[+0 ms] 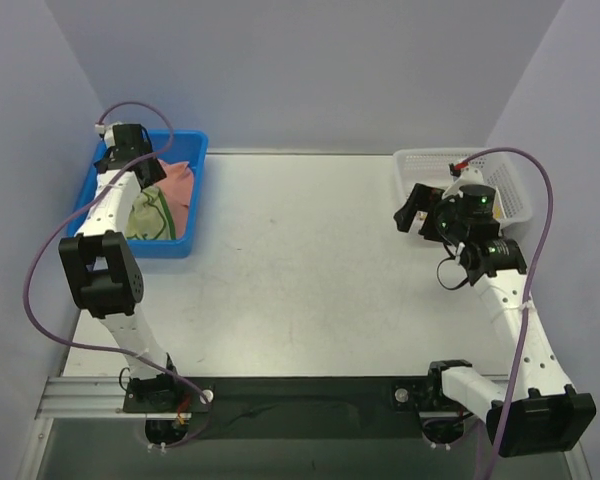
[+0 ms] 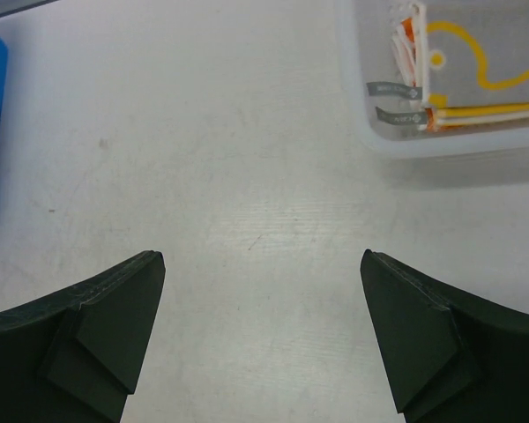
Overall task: Fold and stack the towels
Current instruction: Grab crumpled towel
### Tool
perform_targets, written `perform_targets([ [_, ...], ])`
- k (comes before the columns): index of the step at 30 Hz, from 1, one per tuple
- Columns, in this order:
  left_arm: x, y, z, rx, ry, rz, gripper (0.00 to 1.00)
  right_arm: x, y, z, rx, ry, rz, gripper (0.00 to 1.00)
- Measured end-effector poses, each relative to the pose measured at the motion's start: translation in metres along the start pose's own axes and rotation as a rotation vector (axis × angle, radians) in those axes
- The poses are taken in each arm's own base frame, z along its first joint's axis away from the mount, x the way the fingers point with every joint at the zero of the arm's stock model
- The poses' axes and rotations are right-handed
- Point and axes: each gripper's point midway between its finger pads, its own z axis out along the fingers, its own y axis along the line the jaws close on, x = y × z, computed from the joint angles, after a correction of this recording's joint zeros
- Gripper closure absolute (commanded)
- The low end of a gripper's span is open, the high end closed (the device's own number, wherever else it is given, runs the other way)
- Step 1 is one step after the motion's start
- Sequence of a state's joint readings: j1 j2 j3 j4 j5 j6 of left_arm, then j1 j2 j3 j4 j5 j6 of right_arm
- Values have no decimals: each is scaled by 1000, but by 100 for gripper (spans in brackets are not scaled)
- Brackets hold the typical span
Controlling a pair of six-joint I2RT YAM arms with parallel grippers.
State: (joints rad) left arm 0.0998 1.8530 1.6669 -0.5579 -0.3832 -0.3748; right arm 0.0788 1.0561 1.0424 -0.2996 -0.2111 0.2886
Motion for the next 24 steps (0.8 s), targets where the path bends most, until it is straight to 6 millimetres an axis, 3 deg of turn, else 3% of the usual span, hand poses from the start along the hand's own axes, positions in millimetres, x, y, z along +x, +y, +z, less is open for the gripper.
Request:
perform_targets([
  [4,28,18,55,-112,80,9,12,7,13,1,-51,7,-7,0],
  [9,57,31,100,-191,147,28,24,15,19,4,-86,25,-17,0],
  [10,61,32,105,-198,158,31,39,15,20,4,-92,26,-20,0],
  [11,63,32,110,-204,162,29,46,15,21,5,-97,26,-24,0],
  [12,64,32,114,-206,164,30,57,15,22,6,-103,27,-28,0],
  [13,64,32,117,-209,164,33,76,16,23,6,-108,29,-31,0],
  [17,59,30,121,-207,155,38,100,17,24,7,-115,36,-41,0],
  [24,52,29,116,-189,149,31,100,17,24,6,-118,35,-53,0],
])
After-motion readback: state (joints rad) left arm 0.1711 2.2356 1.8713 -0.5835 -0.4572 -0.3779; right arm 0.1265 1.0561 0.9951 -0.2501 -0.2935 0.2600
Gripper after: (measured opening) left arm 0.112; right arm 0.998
